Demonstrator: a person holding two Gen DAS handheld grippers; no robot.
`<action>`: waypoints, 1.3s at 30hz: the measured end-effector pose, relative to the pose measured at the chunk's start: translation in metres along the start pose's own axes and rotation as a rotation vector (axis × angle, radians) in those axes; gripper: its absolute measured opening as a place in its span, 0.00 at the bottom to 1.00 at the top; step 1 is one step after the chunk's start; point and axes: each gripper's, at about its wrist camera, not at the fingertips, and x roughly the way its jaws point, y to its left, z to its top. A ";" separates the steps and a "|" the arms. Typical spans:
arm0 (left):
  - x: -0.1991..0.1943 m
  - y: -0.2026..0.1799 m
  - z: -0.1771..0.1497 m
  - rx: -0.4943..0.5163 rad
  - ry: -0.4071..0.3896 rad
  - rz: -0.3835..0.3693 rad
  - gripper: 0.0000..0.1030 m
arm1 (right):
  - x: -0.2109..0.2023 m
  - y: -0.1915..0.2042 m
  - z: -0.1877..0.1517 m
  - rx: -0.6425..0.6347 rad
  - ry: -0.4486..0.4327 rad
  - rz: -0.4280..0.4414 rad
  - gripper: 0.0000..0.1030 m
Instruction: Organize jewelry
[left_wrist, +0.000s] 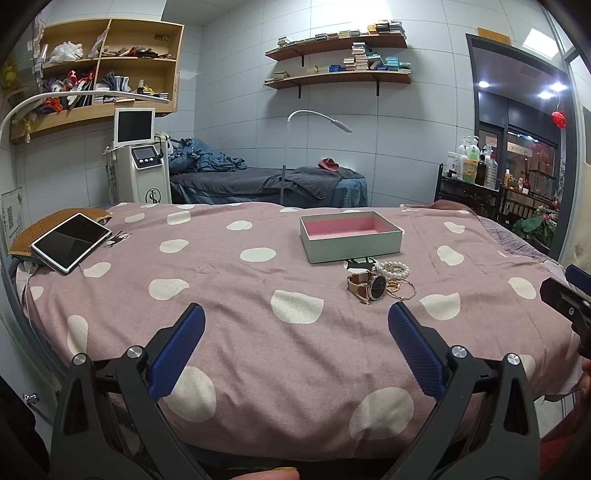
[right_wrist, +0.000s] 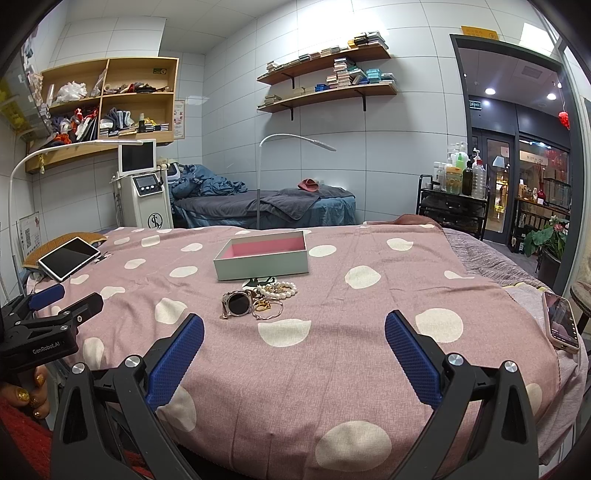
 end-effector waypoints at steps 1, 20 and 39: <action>-0.001 0.000 0.000 0.000 0.000 0.000 0.95 | 0.000 0.000 0.000 -0.001 0.000 0.000 0.94; 0.001 0.002 -0.002 -0.001 0.003 0.001 0.95 | 0.001 0.000 -0.001 -0.001 0.001 0.000 0.94; 0.001 0.002 -0.002 -0.001 0.003 0.001 0.95 | 0.001 0.001 -0.001 -0.001 0.001 -0.001 0.94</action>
